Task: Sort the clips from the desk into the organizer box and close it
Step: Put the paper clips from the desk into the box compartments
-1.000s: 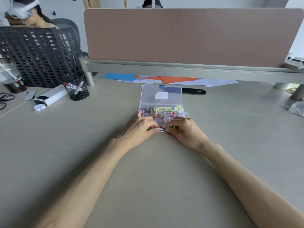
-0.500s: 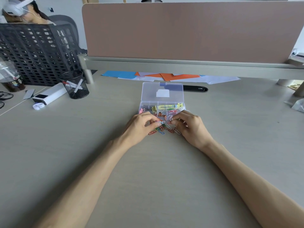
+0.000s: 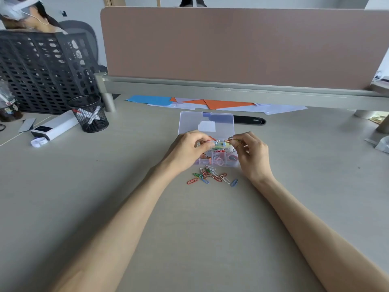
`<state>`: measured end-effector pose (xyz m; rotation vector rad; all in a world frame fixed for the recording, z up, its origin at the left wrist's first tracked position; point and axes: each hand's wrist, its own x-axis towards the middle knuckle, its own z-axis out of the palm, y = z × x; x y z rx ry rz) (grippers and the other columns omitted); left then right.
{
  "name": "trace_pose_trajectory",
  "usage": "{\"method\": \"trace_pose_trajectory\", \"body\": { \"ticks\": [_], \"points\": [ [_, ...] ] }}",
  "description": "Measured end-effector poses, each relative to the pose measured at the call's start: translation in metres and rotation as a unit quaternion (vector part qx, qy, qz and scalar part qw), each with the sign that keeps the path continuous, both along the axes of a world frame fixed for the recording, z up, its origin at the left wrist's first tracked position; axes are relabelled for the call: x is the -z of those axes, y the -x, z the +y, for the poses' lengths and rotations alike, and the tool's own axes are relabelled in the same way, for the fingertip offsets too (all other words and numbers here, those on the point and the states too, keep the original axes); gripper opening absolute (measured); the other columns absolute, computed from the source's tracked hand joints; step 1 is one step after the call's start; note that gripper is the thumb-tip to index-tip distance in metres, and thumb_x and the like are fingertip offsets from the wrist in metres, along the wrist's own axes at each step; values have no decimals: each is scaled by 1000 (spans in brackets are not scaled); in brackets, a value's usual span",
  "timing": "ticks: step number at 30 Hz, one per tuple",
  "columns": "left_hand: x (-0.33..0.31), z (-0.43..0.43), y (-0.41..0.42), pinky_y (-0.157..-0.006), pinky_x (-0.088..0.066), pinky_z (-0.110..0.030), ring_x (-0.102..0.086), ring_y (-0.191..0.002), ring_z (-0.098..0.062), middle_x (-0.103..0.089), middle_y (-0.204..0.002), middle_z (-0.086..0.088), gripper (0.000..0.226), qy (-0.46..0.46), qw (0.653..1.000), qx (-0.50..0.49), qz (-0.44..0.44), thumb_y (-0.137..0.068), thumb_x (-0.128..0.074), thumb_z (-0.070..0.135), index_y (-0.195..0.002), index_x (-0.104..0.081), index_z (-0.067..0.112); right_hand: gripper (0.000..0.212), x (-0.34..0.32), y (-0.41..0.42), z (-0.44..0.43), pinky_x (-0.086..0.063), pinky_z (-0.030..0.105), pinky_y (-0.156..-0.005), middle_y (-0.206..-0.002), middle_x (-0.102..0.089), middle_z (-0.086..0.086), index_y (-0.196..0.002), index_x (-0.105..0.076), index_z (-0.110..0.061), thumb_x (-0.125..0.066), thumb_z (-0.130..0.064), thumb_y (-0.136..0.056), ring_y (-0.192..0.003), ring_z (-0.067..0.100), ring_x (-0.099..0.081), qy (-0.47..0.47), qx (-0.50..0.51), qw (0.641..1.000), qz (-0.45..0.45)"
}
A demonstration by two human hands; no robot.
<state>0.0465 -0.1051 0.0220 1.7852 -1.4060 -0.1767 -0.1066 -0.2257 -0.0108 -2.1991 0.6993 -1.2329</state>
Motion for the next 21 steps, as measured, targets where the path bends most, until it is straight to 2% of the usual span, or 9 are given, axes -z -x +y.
{"method": "trace_pose_trajectory", "body": {
  "ticks": [4,7,10,12,14,18,19,21],
  "points": [
    [8,-20,-6,-74,-48,-30,-57,-81,-7,-67,-93,14,17,-23,999,-6,-43,-88,-63,34,-93,-71,20,7,0,-7,-10,-39,3,-63,-89,-65,7,-89,-70,-5,-63,-7,-88,-70,6,-54,1,-11,1000,11],
    [15,-28,-5,-72,-46,-30,-54,-85,-11,-66,-93,10,19,-30,995,-11,-91,-89,-62,33,-93,-70,17,8,0,-11,-15,-41,4,-62,-90,-66,8,-90,-70,-6,-63,-9,-89,-68,10,-57,14,-21,999,28],
    [19,-31,-6,-68,-39,-28,-44,-85,-7,-58,-87,12,18,-31,990,-24,-138,-89,-61,32,-95,-70,16,10,1,-15,-18,-46,13,-62,-91,-65,7,-91,-70,-6,-61,-7,-89,-67,19,-61,24,-35,998,48],
    [21,-32,-7,-68,-38,-28,-41,-86,-7,-60,-87,11,17,-28,989,-33,-142,-89,-61,31,-96,-69,18,10,1,-16,-18,-40,7,-62,-91,-66,8,-89,-70,-6,-60,-5,-88,-66,18,-58,40,-36,997,54],
    [21,-32,-8,-69,-39,-29,-44,-87,-9,-64,-91,7,15,-33,988,-34,-145,-89,-61,29,-97,-69,19,10,2,-15,-18,-38,7,-62,-90,-67,7,-89,-71,-7,-61,-5,-87,-66,15,-55,46,-38,996,61],
    [20,-31,-10,-69,-41,-30,-45,-87,-10,-63,-89,6,17,-40,989,-30,-139,-89,-62,30,-99,-70,18,12,3,-16,-18,-46,26,-65,-91,-68,5,-90,-72,-10,-61,-5,-86,-71,20,-61,53,-41,995,74],
    [20,-30,-11,-69,-42,-30,-46,-87,-10,-62,-87,7,18,-42,990,-28,-134,-88,-63,32,-99,-70,19,12,3,-16,-18,-47,27,-65,-91,-68,5,-91,-72,-10,-62,-6,-86,-71,20,-62,54,-41,995,75],
    [20,-29,-14,-70,-46,-33,-49,-88,-12,-60,-84,10,19,-47,990,-25,-127,-88,-63,35,-98,-70,20,12,3,-15,-17,-44,20,-65,-90,-69,4,-90,-72,-11,-64,-5,-84,-69,17,-59,54,-42,995,76]
  ]
}}
